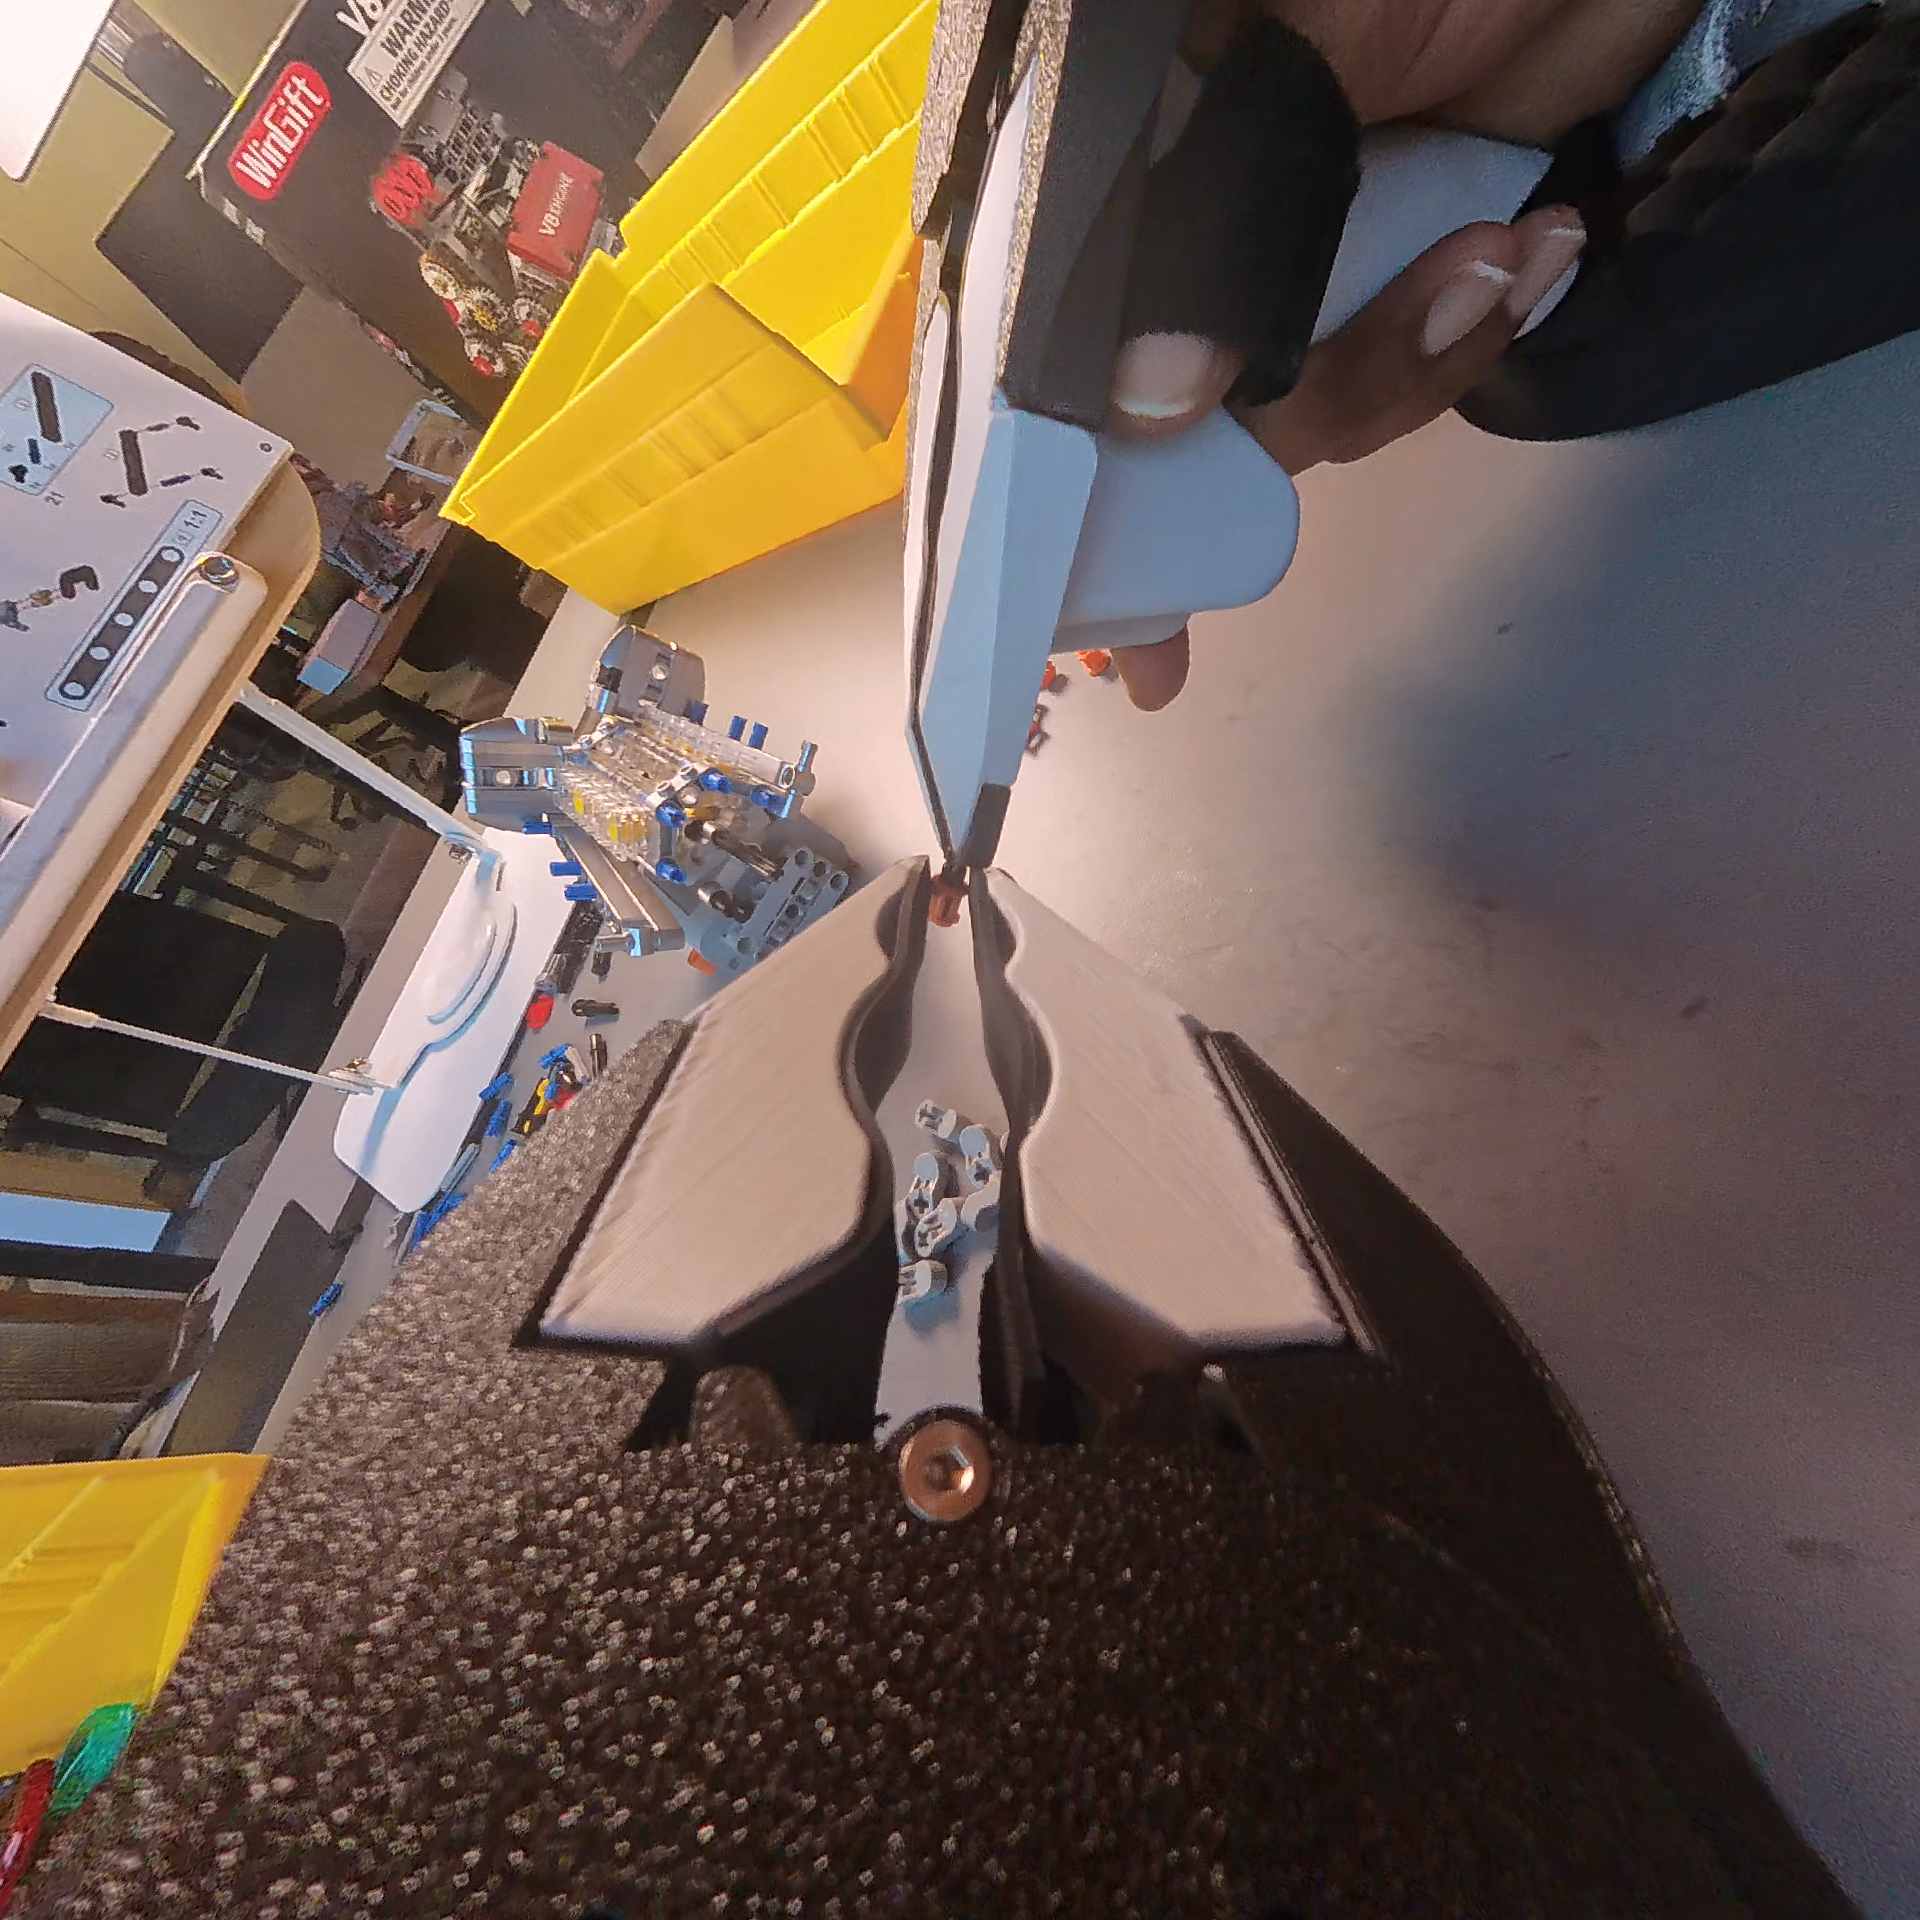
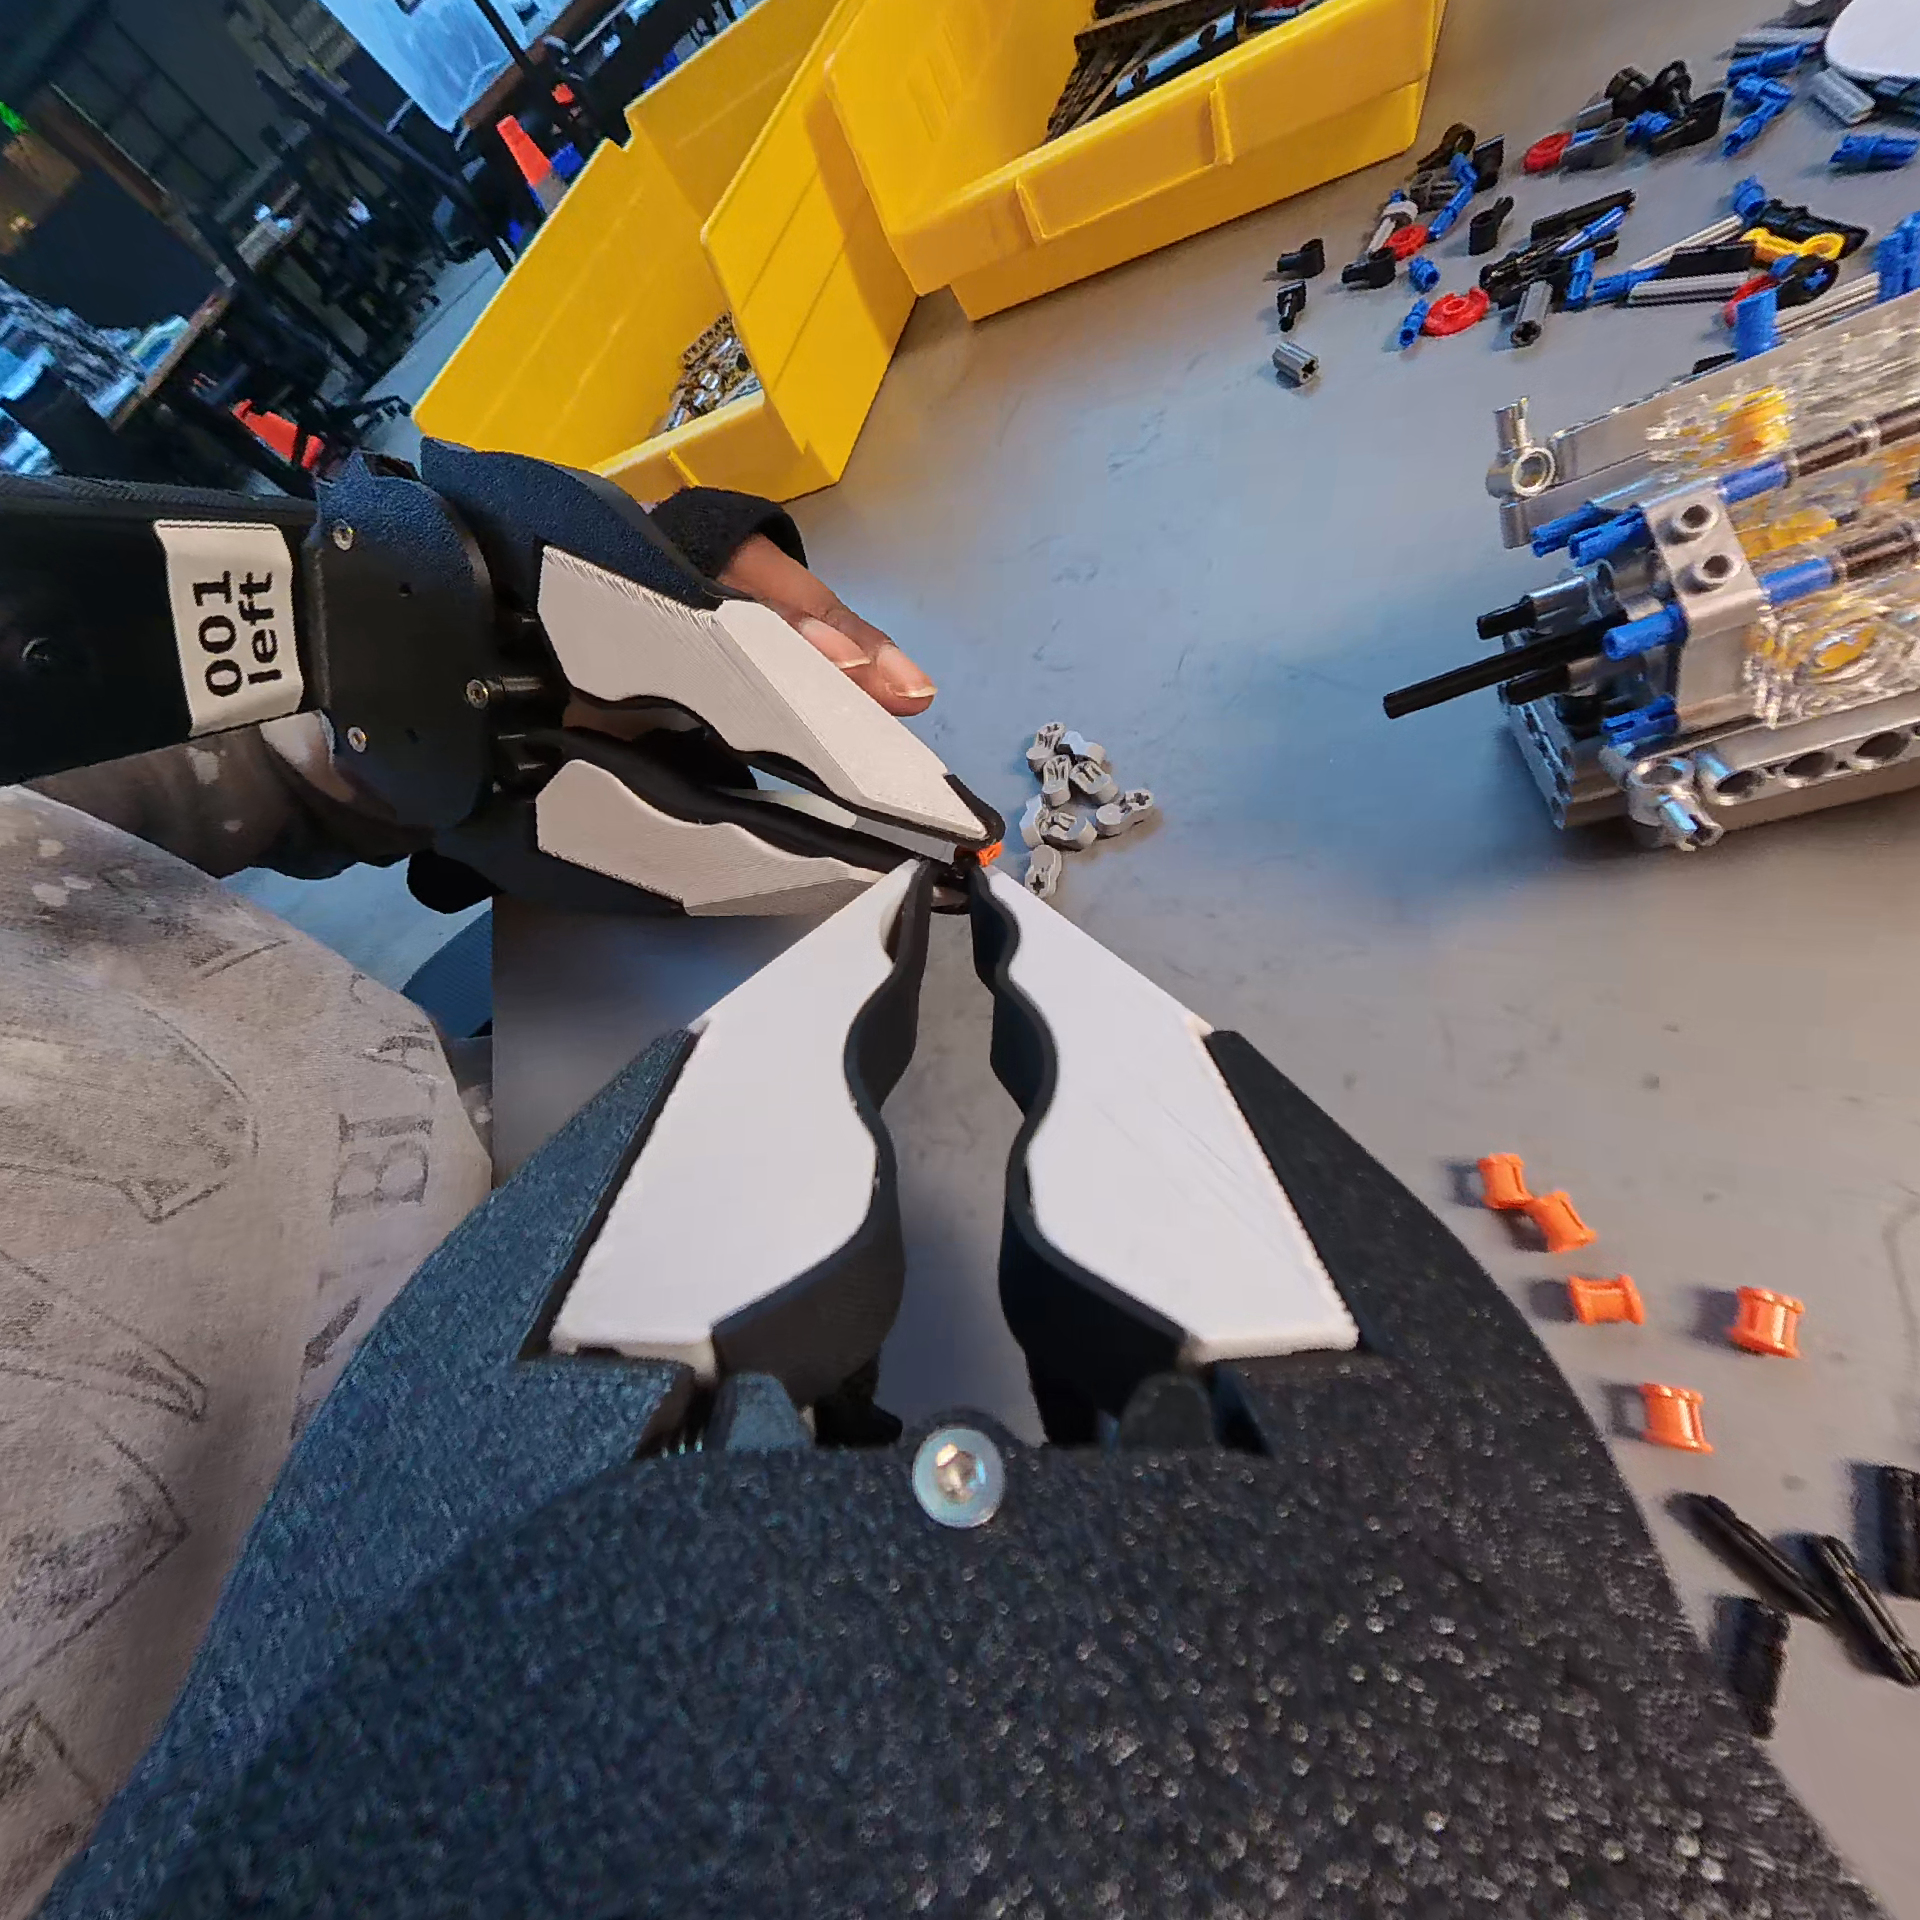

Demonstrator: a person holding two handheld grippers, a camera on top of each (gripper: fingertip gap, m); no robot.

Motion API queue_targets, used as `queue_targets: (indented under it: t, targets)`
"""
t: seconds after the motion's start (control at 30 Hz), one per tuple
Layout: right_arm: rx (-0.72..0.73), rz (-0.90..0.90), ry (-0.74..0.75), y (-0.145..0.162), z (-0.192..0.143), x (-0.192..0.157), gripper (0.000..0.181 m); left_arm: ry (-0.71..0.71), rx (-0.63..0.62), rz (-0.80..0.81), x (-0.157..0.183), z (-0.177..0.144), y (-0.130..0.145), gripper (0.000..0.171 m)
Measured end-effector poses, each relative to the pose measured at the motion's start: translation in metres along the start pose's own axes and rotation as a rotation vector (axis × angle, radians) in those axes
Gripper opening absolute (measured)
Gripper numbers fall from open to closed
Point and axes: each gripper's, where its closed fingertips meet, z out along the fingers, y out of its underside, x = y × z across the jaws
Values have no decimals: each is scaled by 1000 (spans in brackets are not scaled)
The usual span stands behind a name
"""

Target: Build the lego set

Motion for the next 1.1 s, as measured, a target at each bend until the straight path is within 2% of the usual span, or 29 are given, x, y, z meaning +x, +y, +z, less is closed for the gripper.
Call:
queue_targets:
  t: [0.2, 0.5, 0.67, 0.7, 0.77, 1.1]
  targets:
    - [4, 7, 10, 1, 2, 2, 0, 4, -16, 1, 0, 0, 4, 6]
    - [-57, -93, 87, 1, 2, 6, 0, 48, -8, -74, 1, 0, 6, 6]
    - [-40, -94, 107, -2, -3, 9, 0, 48, -3, -122, -3, -2, 8, 6]
    - [-32, -84, 98, -3, -3, 7, 5, 41, -3, -120, -5, -3, 8, 6]
    - [-19, -57, 73, -5, -2, 3, 14, 28, -5, -101, -6, -3, 8, 6]
    - [14, 16, 30, -6, 10, -2, 9, -81, -54, 100, -11, -6, 9, 5]
